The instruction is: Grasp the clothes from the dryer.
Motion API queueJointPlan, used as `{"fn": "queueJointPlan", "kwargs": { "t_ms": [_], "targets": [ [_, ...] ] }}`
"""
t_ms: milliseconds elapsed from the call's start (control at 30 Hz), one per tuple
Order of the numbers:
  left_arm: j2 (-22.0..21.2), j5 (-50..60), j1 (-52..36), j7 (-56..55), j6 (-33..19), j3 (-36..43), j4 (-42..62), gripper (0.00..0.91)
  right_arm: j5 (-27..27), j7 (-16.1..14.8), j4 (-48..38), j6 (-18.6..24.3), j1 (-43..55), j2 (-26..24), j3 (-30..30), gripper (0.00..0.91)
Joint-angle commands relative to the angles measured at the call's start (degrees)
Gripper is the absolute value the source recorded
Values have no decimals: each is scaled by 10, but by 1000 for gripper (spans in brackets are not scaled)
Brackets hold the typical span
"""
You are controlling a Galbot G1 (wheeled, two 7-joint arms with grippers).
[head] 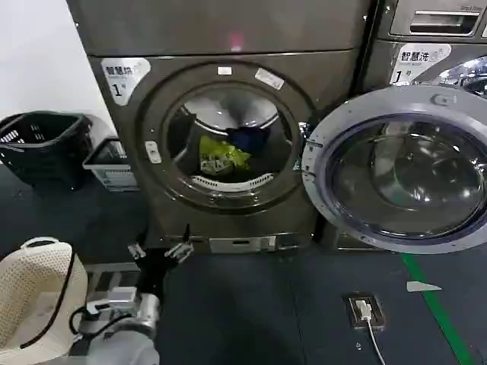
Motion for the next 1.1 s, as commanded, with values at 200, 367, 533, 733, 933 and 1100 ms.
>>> {"fn": "queueJointPlan", "kwargs": {
  "t_ms": [200,367,533,733,933,1100],
  "targets": [
    [-4,23,-2,1,-14,1,2,907,9,-2,2,19,1,2,-2,907],
    [-6,25,3,7,-18,4,3,907,8,-1,5,22,1,7,-3,907],
    [-6,27,-2,16,-18,4,10,907,-8,-2,6,16,5,12,-11,907],
    [-7,24,-2,19,-16,6,6,907,-7,-1,11,15,2,11,-6,907],
    [-5,29,-1,20,-16,17,6,907,-6,-1,9,17,2,8,-4,907],
    [-15,32,0,20,-17,16,3,907,-5,-3,11,17,2,5,-4,907]
  ]
}}
